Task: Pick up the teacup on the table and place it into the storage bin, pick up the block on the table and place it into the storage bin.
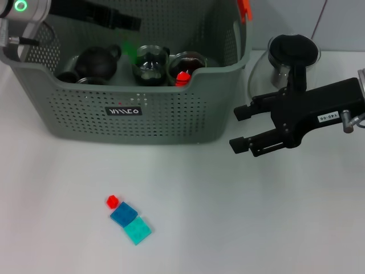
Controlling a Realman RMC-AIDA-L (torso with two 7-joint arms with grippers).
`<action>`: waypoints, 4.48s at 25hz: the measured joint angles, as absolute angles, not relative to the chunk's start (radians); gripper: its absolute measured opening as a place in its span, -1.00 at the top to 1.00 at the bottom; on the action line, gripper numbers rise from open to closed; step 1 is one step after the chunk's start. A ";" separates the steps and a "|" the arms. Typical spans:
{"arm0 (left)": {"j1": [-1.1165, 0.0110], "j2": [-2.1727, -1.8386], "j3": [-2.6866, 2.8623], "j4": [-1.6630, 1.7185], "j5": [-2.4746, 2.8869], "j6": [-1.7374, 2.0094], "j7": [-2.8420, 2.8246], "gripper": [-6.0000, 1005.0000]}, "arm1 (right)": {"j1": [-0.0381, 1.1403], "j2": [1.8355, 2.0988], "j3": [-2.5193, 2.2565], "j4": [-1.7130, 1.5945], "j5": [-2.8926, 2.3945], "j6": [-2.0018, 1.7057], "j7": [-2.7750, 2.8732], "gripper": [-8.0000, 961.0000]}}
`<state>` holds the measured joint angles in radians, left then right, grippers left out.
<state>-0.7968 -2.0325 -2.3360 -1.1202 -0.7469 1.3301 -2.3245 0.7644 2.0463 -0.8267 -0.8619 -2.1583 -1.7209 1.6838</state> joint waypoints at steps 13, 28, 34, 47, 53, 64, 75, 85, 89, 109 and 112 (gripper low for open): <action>-0.742 -2.062 -2.328 -1.431 -0.773 1.715 -2.308 -0.62 | 0.768 2.046 -0.826 -0.867 -2.147 -1.725 1.686 -0.75; -0.494 -2.168 -2.119 -1.694 -0.658 1.951 -2.099 -0.90 | 0.762 2.051 -0.803 -0.858 -2.146 -1.719 1.684 -0.74; -0.479 -2.169 -2.022 -1.665 -0.570 1.932 -1.987 -0.88 | 0.767 2.055 -0.804 -0.847 -2.145 -1.711 1.696 -0.75; -0.530 -2.165 -1.784 -1.530 -0.340 1.752 -1.769 -0.85 | 0.775 2.045 -0.801 -0.768 -2.112 -1.686 1.737 -0.74; -0.515 -2.168 -1.637 -1.516 -0.300 1.706 -1.731 -0.84 | 0.764 2.040 -0.786 -0.756 -2.105 -1.695 1.771 -0.74; -0.511 -2.170 -1.487 -1.490 -0.307 1.691 -1.702 -0.81 | 0.763 2.040 -0.762 -0.750 -2.097 -1.694 1.787 -0.74; -0.556 -2.174 -1.420 -1.412 -0.350 1.642 -1.695 -0.79 | 0.751 2.037 -0.751 -0.741 -2.095 -1.699 1.782 -0.74; -0.615 -2.174 -1.424 -1.318 -0.368 1.611 -1.702 -0.76 | 0.740 2.037 -0.747 -0.741 -2.095 -1.700 1.776 -0.74; -0.622 -2.173 -1.429 -1.311 -0.368 1.600 -1.700 -0.76 | 0.739 2.037 -0.746 -0.741 -2.094 -1.700 1.775 -0.74; -0.659 -2.169 -1.470 -1.228 -0.362 1.572 -1.686 -0.51 | 0.738 2.037 -0.726 -0.741 -2.094 -1.700 1.772 -0.74; -0.660 -2.168 -1.472 -1.225 -0.365 1.570 -1.685 -0.48 | 0.738 2.037 -0.724 -0.741 -2.094 -1.700 1.772 -0.73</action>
<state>-0.6603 -2.1678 -1.4721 -1.2248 -0.3647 1.5699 -1.6847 0.7378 2.0370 -0.7242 -0.7409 -2.0939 -1.6997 1.7719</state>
